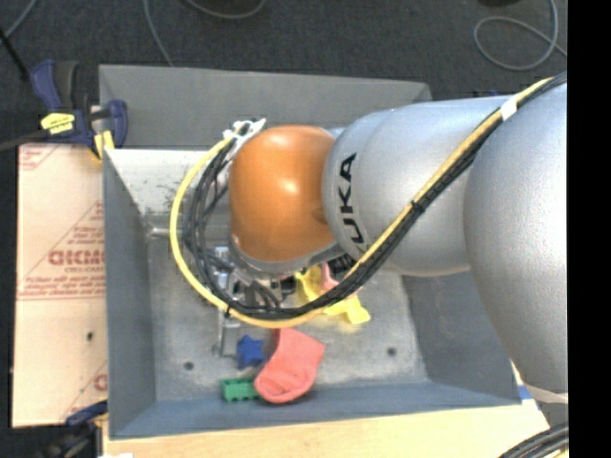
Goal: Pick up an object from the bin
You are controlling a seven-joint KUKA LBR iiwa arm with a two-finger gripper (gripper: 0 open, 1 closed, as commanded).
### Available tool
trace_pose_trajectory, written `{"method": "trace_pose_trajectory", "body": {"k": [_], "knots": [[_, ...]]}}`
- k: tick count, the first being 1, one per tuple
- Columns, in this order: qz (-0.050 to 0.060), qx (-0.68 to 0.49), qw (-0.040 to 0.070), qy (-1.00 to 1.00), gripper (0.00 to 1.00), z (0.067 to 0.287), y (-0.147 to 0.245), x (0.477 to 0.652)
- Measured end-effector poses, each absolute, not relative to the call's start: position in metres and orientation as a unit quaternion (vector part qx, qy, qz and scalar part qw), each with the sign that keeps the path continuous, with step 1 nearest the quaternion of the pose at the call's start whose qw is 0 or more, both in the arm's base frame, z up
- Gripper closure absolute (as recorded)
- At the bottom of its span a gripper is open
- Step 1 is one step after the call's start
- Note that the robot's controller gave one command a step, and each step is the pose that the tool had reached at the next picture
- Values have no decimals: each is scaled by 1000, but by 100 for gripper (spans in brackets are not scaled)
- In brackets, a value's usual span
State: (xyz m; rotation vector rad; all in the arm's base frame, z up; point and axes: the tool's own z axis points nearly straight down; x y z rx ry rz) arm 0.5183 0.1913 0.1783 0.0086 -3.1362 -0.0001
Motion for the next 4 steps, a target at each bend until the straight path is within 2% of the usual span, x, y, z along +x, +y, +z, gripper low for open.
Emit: {"method": "trace_pose_trajectory", "body": {"k": [1, 2, 3, 4], "knots": [[-1, 1, -1, -1000, 0, 183, 190, 520], [-1, 48, -5, -999, 0, 164, 184, 516], [0, 128, 3, -992, 0, 151, 139, 484], [2, 189, -1, -982, 0, 154, 125, 477]]}}
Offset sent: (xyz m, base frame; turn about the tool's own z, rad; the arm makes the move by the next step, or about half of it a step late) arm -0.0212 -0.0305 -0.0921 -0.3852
